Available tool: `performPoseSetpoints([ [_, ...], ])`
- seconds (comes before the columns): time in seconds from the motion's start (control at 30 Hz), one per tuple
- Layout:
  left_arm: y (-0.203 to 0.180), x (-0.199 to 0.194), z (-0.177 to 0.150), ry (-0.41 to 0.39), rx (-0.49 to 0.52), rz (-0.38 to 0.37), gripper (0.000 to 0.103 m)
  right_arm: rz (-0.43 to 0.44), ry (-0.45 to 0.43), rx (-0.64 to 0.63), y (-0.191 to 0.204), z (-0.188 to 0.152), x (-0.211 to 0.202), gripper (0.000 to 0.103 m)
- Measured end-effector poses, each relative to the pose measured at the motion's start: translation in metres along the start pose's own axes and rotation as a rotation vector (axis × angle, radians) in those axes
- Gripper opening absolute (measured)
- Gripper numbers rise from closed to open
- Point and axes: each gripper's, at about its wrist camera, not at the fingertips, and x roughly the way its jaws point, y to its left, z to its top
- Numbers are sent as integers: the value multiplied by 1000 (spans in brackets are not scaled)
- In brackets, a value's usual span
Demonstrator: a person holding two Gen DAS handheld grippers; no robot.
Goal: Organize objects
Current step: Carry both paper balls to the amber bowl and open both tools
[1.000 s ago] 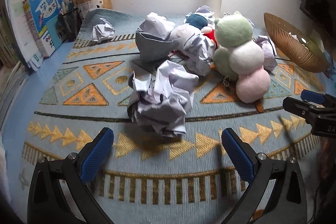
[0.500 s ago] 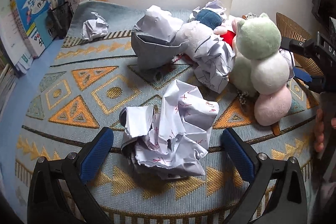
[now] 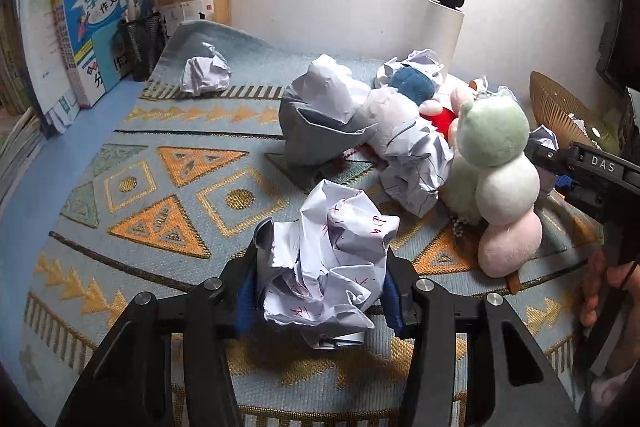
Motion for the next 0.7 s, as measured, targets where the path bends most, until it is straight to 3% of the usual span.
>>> performPoseSetpoints([
  [0.23,-2,-13,-4,-42,-5,14,48,26,-27,-38,10,-1,-3,30],
  [0.4,-12,-24,0,-79,22,41,48,81,-32,7,7,0,-12,30],
  [0.5,-32,-37,19,-112,41,-11,48,121,-102,5,10,16,-44,30],
  [0.7,-109,-52,76,-203,88,-157,48,46,-211,-70,5,74,-107,30],
])
